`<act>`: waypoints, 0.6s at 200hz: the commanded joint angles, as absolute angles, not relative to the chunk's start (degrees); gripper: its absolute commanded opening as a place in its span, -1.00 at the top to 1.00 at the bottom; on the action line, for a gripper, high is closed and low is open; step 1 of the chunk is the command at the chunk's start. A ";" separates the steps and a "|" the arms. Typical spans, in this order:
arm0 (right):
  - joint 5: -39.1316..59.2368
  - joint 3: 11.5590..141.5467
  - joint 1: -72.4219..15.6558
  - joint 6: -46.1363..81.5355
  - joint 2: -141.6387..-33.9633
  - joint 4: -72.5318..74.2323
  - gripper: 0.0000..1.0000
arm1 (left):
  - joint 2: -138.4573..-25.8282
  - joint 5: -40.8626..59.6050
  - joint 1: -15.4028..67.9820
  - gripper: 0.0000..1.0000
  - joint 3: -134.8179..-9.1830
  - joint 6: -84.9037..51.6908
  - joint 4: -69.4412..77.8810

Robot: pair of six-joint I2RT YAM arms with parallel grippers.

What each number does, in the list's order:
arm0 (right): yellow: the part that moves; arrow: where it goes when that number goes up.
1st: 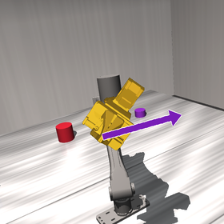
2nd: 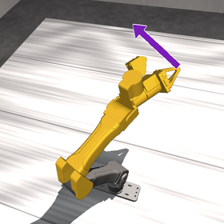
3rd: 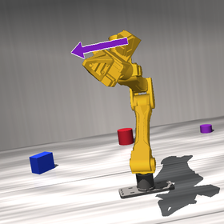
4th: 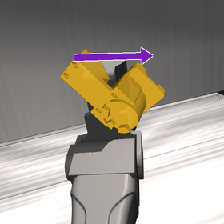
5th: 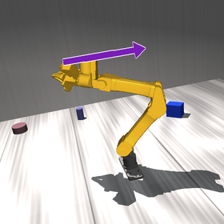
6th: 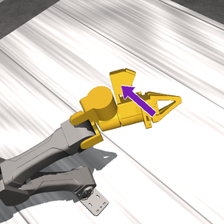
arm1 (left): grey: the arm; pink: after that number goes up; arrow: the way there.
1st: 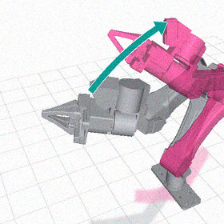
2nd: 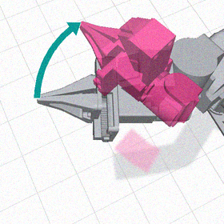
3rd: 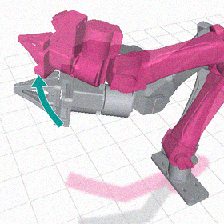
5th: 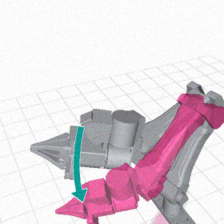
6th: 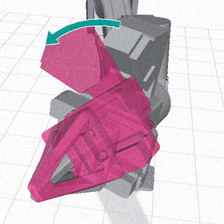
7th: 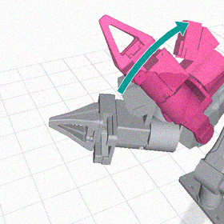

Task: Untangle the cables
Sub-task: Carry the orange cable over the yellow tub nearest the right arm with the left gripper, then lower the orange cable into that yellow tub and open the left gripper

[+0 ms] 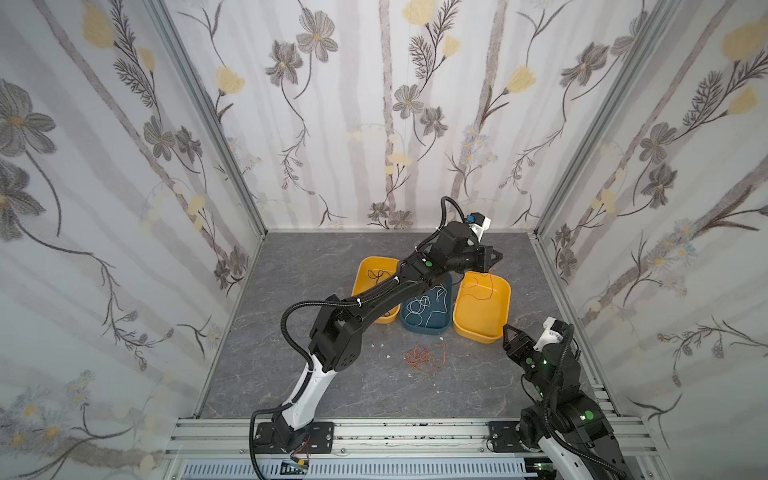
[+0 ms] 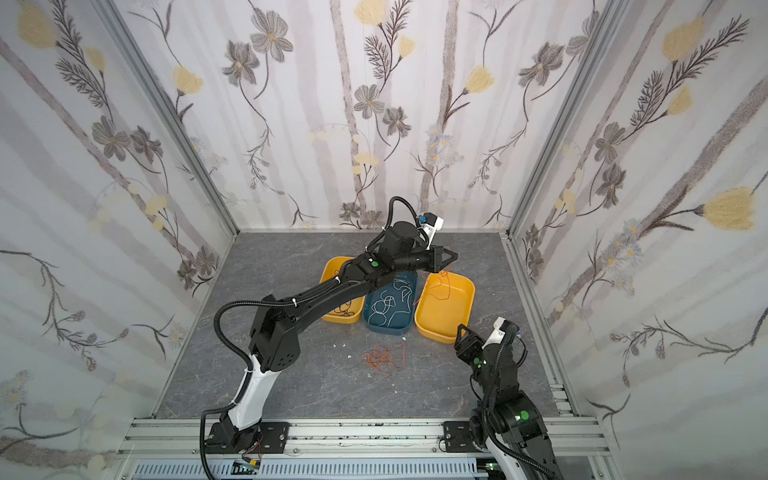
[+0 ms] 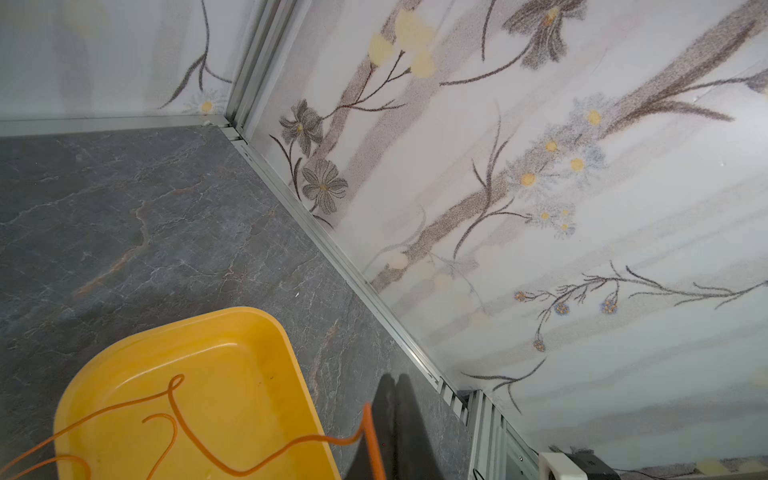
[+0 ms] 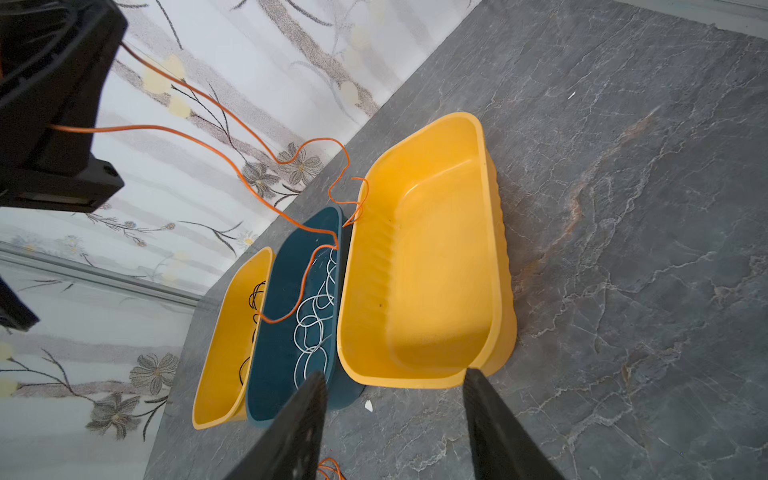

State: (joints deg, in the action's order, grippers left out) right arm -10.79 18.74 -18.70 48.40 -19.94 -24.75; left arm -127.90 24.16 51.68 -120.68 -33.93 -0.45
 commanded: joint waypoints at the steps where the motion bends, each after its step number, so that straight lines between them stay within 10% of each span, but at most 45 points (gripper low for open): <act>1: -11.91 18.55 -18.55 49.04 -19.87 -24.36 -0.09 | -130.65 24.08 52.51 1.00 -123.83 -38.48 1.98; 120: -11.57 18.20 -18.46 48.95 -17.76 -24.17 -0.09 | -131.23 22.94 55.19 1.00 -120.06 -39.60 3.65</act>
